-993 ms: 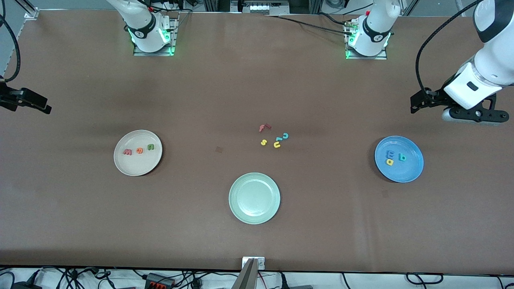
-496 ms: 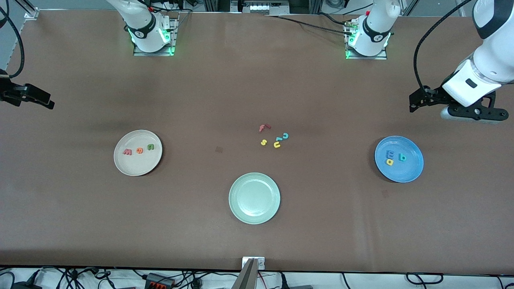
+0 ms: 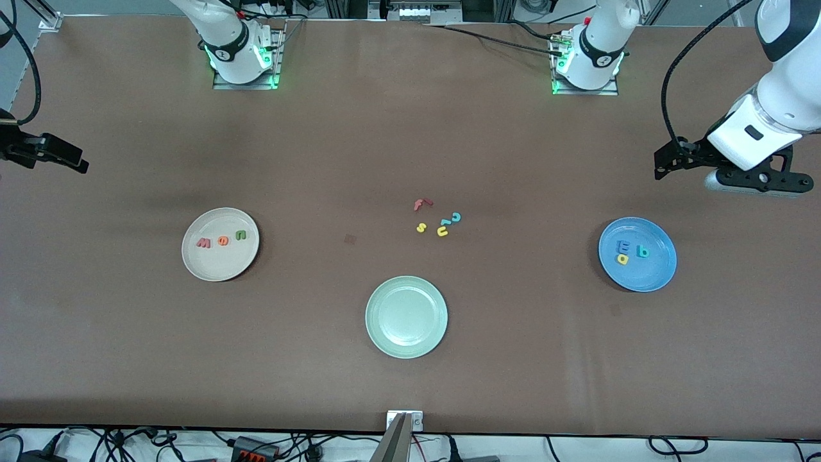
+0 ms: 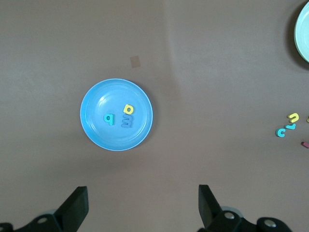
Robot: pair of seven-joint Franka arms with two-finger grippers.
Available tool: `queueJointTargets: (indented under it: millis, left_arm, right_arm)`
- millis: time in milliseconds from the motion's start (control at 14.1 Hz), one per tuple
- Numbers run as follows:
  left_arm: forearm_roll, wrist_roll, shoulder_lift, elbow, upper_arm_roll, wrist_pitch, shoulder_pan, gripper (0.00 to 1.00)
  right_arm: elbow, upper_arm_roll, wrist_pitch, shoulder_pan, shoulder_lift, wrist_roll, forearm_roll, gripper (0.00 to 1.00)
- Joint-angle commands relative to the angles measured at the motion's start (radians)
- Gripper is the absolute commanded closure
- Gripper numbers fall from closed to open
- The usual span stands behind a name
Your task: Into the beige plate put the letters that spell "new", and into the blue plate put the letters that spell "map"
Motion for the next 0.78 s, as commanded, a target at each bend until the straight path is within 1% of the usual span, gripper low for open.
queueJointTargets:
  millis: [0, 709]
  left_arm:
    - [0.019, -0.001, 0.004, 0.024, -0.002, -0.022, -0.004, 0.00]
    - [0.019, -0.001, 0.004, 0.025, -0.002, -0.024, -0.004, 0.00]
  right_arm:
    - [-0.031, 0.003, 0.011, -0.011, -0.031, -0.032, -0.010, 0.00]
    - [-0.031, 0.000, 0.012, -0.019, -0.032, -0.051, -0.010, 0.00]
